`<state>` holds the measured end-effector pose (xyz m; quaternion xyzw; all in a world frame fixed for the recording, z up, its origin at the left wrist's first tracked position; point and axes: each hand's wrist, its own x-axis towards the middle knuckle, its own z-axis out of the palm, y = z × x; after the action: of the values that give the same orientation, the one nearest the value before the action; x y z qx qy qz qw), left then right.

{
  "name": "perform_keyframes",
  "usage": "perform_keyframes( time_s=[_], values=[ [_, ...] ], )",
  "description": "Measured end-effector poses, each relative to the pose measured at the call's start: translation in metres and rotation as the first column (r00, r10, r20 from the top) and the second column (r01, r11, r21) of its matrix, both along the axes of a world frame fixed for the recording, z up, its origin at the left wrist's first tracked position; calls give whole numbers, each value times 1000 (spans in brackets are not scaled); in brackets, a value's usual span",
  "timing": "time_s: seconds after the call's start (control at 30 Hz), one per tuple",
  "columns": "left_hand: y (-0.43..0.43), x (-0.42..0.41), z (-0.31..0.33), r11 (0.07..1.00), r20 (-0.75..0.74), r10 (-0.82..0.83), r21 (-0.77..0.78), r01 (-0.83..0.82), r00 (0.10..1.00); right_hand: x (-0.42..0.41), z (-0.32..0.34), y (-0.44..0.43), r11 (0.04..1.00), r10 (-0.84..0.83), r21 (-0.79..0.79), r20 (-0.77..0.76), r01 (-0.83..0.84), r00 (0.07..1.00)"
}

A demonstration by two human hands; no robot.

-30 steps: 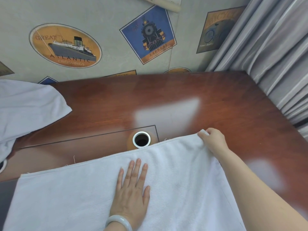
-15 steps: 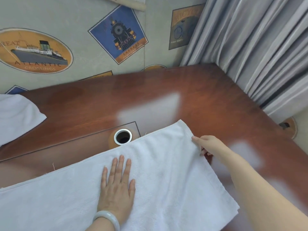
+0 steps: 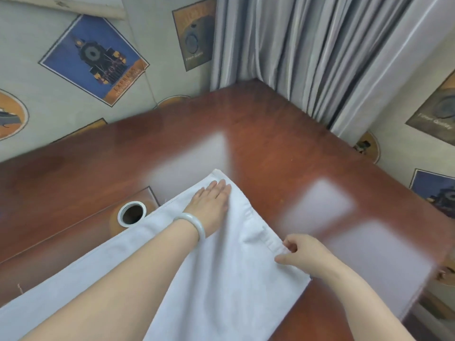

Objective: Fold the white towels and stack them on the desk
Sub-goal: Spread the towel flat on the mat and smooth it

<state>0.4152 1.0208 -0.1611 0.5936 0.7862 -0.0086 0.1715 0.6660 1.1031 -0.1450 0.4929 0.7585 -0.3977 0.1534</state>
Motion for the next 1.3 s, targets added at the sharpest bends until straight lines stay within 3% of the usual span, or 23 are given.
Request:
perform_keyframes(
  time_s=[0.23, 0.4, 0.6, 0.7, 0.77, 0.93, 1.17, 1.3],
  values=[
    [-6, -3, -35, 992, 22, 84, 87, -86, 996, 40, 6, -14, 984, -162, 48, -158, 171, 974],
    [-6, 1, -37, 977, 68, 127, 166, -137, 990, 53, -6, -27, 982, -156, 83, -150, 170, 976],
    [-6, 4, -40, 984, -23, 129, 126, -125, 991, 50, -10, -31, 989, -81, 107, -149, 98, 986],
    [-5, -1, -38, 989, -3, 112, 100, -111, 994, 59, -9, -27, 995, -76, 50, -201, 88, 977],
    [-5, -5, -39, 992, 9, 98, 80, -99, 995, 77, -12, -20, 986, -163, -23, -264, 163, 951],
    [-4, -1, -40, 991, 11, 92, 93, -93, 996, 88, -14, -15, 973, -231, -78, -259, 218, 938],
    [-8, -1, -42, 983, -120, 166, 97, -155, 979, 78, -22, -20, 938, -324, 55, -220, 343, 920],
    [-2, 1, -37, 972, -81, 230, 77, -224, 970, 72, -19, -34, 912, -332, 199, -153, 358, 931]
  ],
)
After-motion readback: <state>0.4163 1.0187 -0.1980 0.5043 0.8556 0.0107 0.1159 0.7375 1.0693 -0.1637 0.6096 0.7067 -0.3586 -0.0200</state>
